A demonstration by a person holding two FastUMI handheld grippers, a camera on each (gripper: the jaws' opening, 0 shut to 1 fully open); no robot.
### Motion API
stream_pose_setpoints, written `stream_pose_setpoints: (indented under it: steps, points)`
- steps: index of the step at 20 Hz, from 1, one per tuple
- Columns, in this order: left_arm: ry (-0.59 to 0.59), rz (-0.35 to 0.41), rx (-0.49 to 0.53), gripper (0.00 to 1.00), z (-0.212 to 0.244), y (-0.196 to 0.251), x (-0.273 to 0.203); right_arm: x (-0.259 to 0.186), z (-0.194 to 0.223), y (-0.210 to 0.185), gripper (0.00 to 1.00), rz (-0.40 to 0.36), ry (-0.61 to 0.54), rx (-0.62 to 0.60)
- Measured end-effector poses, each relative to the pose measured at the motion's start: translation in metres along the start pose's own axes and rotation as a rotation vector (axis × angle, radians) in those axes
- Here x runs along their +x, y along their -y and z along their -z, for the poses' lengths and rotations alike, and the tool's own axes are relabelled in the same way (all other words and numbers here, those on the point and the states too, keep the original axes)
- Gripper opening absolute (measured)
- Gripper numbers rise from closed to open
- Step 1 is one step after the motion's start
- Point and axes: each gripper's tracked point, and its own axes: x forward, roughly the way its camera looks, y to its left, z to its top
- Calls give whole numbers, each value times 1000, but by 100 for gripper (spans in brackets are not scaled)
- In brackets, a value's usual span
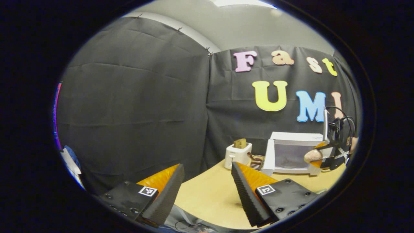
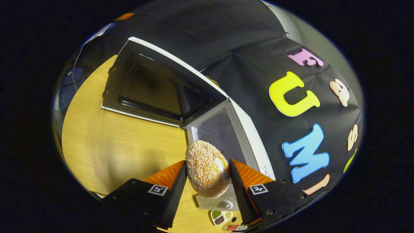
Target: Open the microwave oven with the left hand, put the food in, and close the microwave oven.
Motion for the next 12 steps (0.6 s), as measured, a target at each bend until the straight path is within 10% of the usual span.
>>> stream_pose_setpoints:
  steps: [12]
  points:
    - [-35, -163, -9, 95, 4, -36, -20, 96, 13, 27, 76, 130, -25, 1]
